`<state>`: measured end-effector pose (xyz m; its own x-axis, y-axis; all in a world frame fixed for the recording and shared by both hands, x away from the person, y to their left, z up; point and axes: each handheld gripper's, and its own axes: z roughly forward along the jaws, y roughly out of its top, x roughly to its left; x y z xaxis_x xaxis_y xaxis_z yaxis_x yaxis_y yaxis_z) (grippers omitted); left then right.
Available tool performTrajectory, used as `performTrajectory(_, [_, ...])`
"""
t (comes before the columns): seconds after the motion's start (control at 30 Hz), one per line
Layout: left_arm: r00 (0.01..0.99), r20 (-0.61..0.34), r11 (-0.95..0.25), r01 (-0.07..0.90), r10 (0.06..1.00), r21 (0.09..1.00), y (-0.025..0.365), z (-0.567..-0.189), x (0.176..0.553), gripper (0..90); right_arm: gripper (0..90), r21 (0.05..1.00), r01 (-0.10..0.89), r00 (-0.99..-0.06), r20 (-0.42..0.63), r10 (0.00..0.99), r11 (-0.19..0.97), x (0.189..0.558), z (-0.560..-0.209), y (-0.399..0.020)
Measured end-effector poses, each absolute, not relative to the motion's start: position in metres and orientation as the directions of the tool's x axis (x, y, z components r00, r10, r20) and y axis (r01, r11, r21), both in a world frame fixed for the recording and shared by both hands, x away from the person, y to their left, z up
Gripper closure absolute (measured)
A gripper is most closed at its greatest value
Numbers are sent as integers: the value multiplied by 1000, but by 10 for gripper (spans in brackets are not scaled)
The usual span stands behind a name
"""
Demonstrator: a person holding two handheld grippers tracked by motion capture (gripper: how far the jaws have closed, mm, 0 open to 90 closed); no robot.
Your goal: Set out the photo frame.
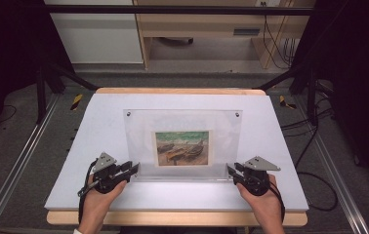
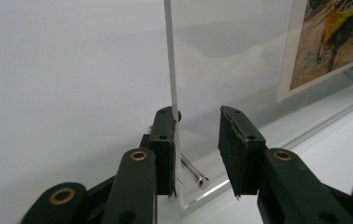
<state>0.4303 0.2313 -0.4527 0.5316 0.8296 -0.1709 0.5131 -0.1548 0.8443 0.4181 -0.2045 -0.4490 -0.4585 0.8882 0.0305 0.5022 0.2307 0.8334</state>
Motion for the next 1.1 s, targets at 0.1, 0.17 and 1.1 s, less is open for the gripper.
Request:
performTrajectory(0.1, [530, -169, -155, 513, 831, 844, 231, -453, 430, 660, 668, 833, 503, -459, 33, 888, 229, 418, -449, -204])
performTrajectory(0.17, [531, -166, -159, 512, 831, 844, 231, -453, 430, 659, 666, 833, 503, -459, 33, 888, 229, 418, -449, -204])
performTrajectory(1.1, [540, -152, -183, 516, 828, 837, 230, -453, 425, 649, 667, 822, 510, -461, 11, 887, 255, 412, -451, -203])
